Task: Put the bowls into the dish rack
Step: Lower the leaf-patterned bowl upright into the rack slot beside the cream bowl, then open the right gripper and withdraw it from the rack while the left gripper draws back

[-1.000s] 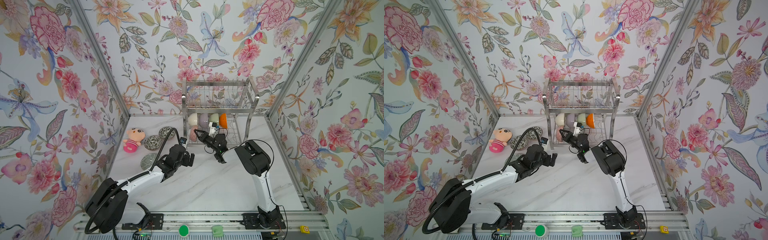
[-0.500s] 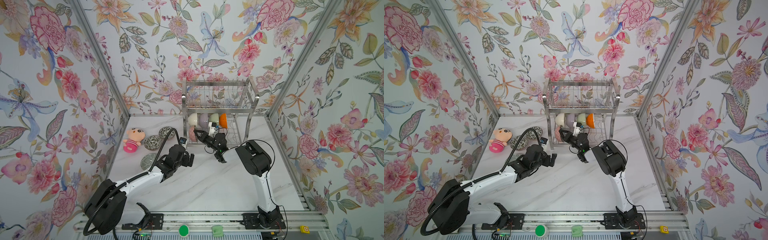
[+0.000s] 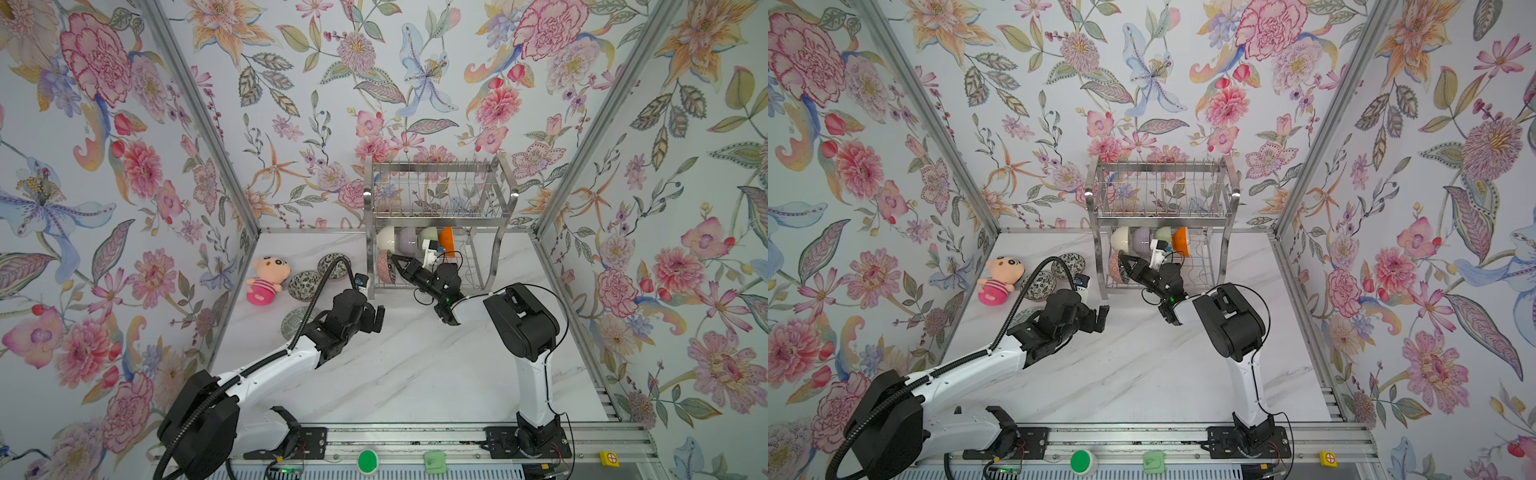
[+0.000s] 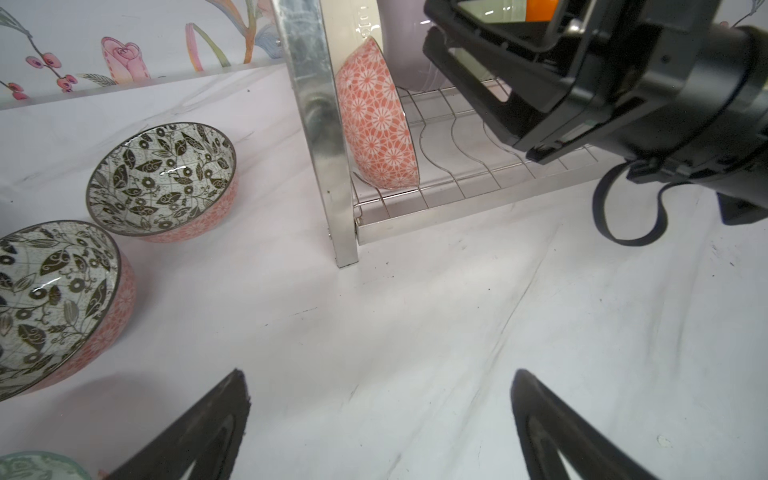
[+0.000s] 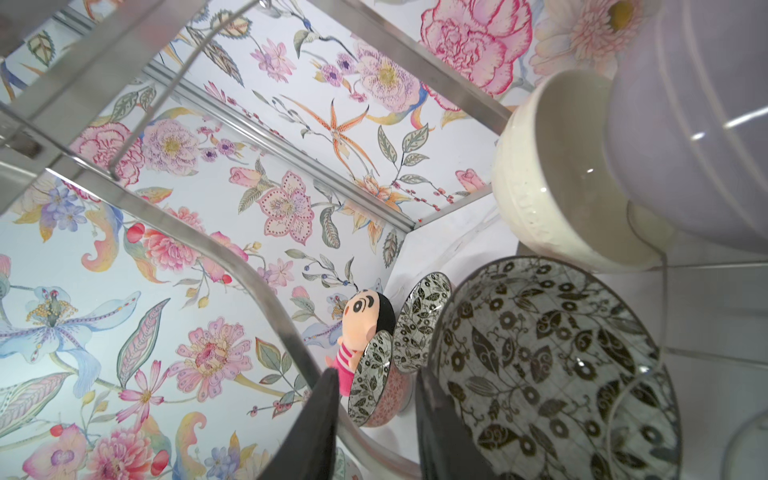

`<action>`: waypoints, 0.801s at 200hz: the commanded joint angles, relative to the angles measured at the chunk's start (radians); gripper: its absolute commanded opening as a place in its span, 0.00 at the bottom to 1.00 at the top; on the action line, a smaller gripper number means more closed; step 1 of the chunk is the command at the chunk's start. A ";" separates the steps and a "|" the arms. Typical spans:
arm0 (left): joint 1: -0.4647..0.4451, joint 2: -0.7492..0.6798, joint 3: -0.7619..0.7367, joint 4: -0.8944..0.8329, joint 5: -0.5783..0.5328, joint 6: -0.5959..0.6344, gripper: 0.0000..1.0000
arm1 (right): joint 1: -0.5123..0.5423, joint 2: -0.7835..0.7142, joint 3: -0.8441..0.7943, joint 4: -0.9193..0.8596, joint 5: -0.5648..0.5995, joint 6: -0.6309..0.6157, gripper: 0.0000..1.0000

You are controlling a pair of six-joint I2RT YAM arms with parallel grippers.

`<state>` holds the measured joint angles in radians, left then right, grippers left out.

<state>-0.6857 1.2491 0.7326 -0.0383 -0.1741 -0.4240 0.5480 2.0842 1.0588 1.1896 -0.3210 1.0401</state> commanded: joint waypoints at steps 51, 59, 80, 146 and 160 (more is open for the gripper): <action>0.060 -0.066 0.100 -0.290 -0.279 0.010 0.99 | -0.011 -0.212 -0.171 -0.123 -0.033 -0.184 0.53; 0.087 -0.078 0.081 -0.283 -0.274 0.005 0.99 | -0.010 -0.241 -0.189 -0.169 -0.033 -0.215 0.57; 0.154 -0.125 0.022 -0.241 -0.229 -0.042 0.99 | 0.001 -0.323 -0.236 -0.282 -0.022 -0.317 0.73; 0.329 -0.164 -0.151 -0.106 -0.114 -0.115 0.99 | 0.209 -0.565 -0.243 -0.731 0.138 -0.839 0.99; 0.342 -0.142 -0.157 -0.092 -0.099 -0.112 0.99 | 0.244 -0.584 -0.252 -0.747 0.141 -0.907 0.99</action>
<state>-0.3649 1.0840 0.5922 -0.1864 -0.3115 -0.5171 0.7341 1.5379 0.8028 0.5957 -0.2440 0.3710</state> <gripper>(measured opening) 0.994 0.992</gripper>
